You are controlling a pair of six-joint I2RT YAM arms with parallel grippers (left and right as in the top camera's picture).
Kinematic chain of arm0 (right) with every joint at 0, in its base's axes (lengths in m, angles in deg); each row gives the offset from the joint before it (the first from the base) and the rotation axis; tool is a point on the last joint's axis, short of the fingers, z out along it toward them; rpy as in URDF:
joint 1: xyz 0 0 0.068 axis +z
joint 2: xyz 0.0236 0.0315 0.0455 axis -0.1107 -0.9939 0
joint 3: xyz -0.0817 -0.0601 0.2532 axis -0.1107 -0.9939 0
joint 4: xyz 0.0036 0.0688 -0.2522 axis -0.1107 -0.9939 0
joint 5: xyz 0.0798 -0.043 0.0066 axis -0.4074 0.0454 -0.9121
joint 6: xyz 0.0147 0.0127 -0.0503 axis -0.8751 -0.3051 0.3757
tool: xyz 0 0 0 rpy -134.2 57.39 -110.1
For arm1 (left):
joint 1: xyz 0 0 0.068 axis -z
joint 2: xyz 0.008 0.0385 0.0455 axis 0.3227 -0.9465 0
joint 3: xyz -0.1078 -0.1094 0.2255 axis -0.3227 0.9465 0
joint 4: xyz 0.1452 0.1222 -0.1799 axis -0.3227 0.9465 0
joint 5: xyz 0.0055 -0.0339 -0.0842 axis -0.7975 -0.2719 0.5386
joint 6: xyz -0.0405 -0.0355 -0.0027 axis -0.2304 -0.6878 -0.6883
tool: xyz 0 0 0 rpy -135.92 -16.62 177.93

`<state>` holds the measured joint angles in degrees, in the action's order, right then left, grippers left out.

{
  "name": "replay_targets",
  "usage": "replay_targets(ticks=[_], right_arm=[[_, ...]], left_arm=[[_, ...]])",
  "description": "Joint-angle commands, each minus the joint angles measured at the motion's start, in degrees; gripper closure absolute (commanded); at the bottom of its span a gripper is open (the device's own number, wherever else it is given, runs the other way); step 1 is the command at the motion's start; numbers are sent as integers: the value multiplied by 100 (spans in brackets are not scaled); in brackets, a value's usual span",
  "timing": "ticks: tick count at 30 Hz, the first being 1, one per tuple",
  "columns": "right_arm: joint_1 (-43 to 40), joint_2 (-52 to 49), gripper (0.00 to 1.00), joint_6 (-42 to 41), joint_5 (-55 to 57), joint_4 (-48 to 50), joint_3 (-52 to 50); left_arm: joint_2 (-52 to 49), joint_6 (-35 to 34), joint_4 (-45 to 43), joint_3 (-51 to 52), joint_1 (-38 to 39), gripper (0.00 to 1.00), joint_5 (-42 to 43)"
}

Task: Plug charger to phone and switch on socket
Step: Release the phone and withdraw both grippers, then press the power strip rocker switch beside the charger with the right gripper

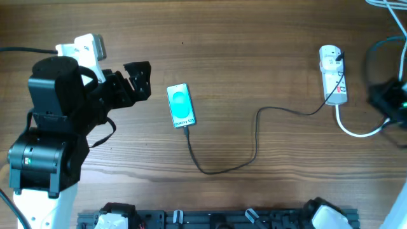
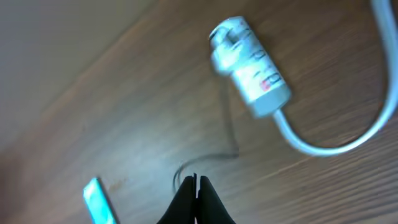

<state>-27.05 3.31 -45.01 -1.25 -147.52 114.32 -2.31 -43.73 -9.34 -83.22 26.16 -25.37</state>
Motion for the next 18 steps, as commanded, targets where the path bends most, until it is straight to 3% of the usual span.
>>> replay_targets(ticks=[1, 8, 18], right_arm=[[-595, -828, 96, 245, -354, 140, 634], [-780, -2350, 96, -490, -308, 1200, 782], [-538, -4463, 96, -52, -708, 2297, 780]], left_arm=[[-33, 9, -11, -11, -37, 0, -52], [-33, 9, -11, -11, -37, 0, -52], [-33, 9, -11, -11, -37, 0, -52]])
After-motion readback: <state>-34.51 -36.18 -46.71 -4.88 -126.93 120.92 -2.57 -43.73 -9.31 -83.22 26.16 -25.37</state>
